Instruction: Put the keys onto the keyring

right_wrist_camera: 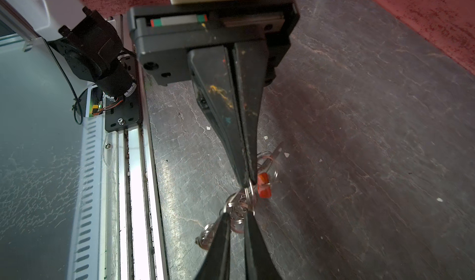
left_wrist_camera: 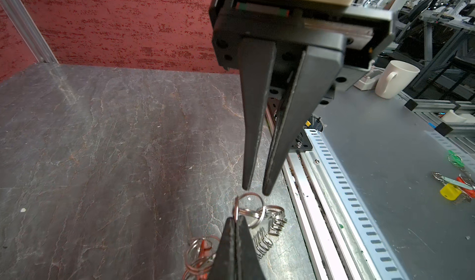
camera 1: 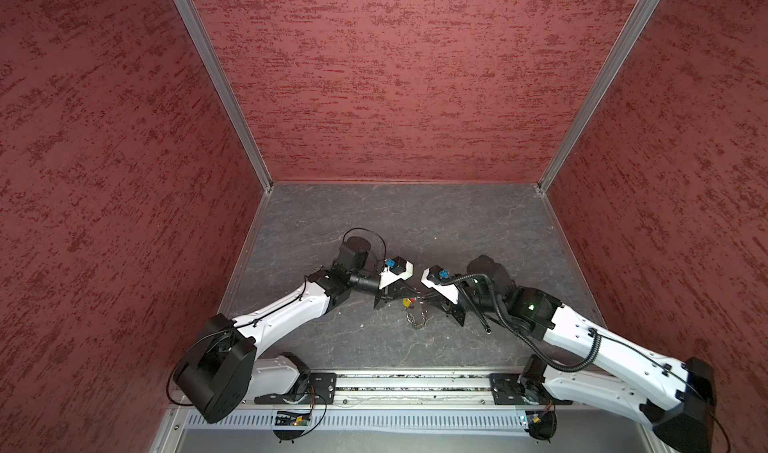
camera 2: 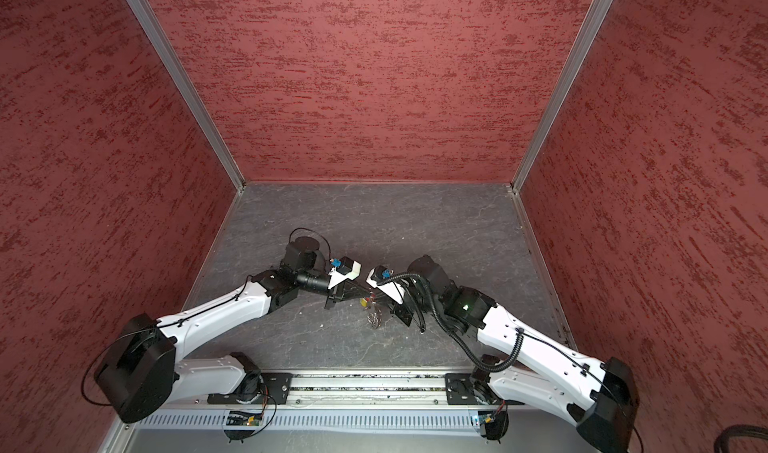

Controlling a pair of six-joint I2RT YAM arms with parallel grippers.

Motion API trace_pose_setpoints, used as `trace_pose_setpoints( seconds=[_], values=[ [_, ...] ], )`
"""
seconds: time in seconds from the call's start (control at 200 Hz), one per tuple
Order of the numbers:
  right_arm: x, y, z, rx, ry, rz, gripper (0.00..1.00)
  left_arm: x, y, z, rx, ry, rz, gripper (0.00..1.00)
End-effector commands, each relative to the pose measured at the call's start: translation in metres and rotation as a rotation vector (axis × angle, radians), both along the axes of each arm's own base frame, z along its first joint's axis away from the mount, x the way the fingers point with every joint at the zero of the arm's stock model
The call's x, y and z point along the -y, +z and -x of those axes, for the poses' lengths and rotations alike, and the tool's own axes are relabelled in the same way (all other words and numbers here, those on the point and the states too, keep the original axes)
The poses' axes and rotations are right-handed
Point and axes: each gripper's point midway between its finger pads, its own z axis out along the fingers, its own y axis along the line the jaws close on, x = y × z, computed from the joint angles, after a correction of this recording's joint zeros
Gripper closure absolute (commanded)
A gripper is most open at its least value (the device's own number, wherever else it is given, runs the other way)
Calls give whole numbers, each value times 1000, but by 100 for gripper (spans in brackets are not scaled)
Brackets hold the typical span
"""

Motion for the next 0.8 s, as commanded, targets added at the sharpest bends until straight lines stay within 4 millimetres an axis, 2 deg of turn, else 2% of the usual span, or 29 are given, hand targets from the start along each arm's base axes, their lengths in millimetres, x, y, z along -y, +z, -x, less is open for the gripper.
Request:
trace_pose_setpoints(
  seconds=[0.0, 0.341, 0.797],
  values=[
    [-3, 9, 5, 14, 49, -14, 89, 3, 18, 9, 33, -69, 42, 100],
    [-5, 7, 2, 28, 47, -4, 92, 4, 17, 17, 7, -115, 41, 100],
    [-5, 7, 2, 20, 39, -20, 98, 5, 16, 19, 1, -125, 39, 100]
  ],
)
